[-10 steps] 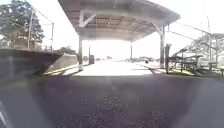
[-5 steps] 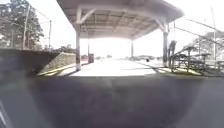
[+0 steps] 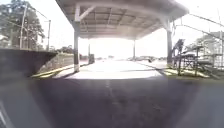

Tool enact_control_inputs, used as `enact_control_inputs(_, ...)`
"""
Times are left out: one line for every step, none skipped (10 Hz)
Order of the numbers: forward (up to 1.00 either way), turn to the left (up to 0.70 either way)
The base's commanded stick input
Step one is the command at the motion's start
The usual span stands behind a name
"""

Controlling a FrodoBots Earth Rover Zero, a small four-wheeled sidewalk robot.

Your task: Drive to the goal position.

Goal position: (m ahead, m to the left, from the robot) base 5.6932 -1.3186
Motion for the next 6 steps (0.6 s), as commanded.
enact_control_inputs(0.70, 0.00)
enact_control_inputs(0.70, 0.00)
enact_control_inputs(0.70, 0.00)
enact_control_inputs(0.70, 0.00)
enact_control_inputs(0.70, 0.00)
enact_control_inputs(0.70, 0.00)
